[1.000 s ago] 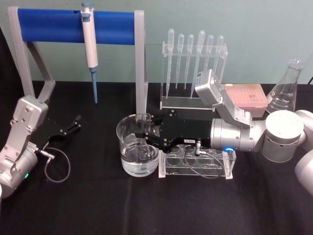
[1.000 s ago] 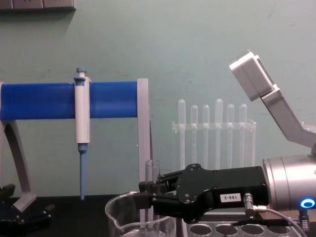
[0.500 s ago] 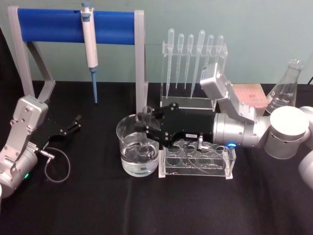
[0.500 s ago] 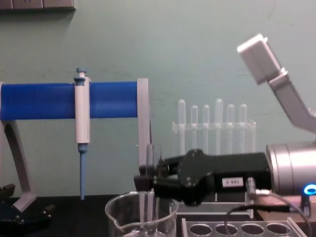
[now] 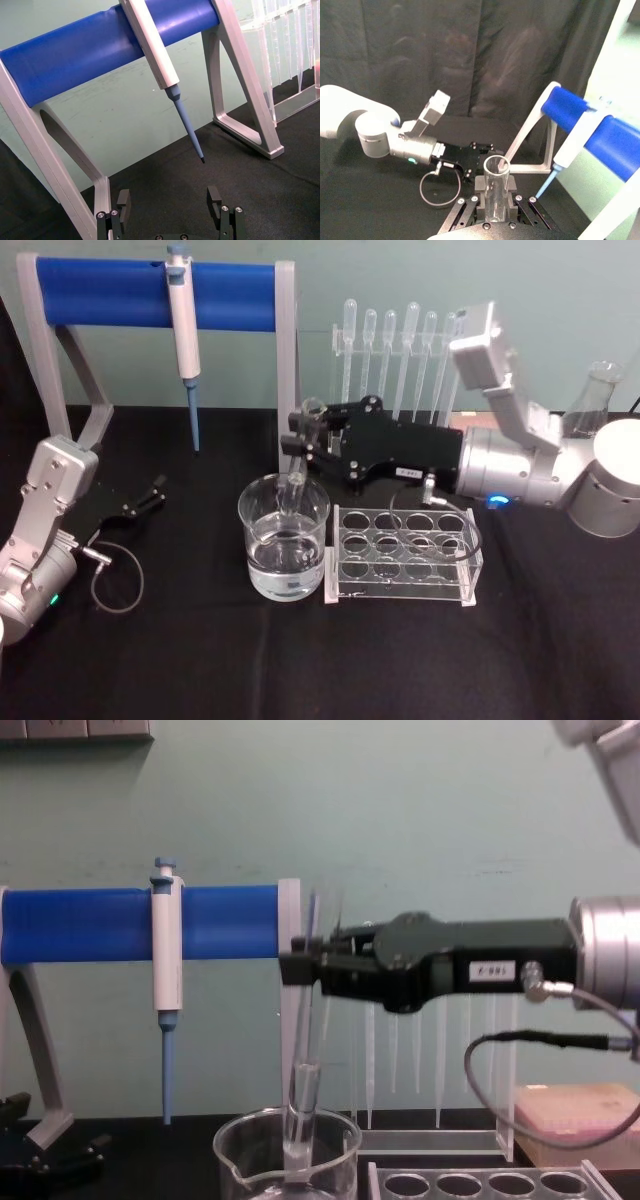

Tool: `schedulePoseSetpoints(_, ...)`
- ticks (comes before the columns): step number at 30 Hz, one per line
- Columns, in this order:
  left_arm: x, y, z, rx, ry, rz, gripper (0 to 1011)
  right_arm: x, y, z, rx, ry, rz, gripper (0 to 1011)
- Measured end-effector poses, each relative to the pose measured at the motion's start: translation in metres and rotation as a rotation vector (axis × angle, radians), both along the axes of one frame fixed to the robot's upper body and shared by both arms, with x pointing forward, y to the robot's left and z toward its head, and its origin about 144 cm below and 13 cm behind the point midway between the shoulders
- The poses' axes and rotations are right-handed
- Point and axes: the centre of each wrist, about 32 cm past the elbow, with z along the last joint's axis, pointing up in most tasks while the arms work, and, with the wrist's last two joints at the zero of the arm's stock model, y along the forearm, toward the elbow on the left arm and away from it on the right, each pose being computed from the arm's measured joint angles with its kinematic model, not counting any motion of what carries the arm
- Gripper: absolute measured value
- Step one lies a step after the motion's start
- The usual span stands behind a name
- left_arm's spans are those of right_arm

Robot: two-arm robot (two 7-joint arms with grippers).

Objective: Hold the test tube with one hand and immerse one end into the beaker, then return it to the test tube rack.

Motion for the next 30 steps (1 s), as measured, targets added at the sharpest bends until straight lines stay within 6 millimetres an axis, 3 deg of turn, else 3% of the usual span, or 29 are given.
schedulePoseSetpoints(14, 0.0, 0.0, 0.0, 0.0, 0.0, 0.0, 1000, -0.027, -0.023, 0.032, 0.021, -0.058, -0.044, 236)
schedulePoseSetpoints(24, 0.0, 0.0, 0.0, 0.0, 0.0, 0.0, 1000, -0.055, -0.059, 0.032, 0.004, -0.047, -0.126, 236)
schedulePoseSetpoints(30, 0.0, 0.0, 0.0, 0.0, 0.0, 0.0, 1000, -0.069, -0.07, 0.026, -0.014, -0.031, -0.146, 236)
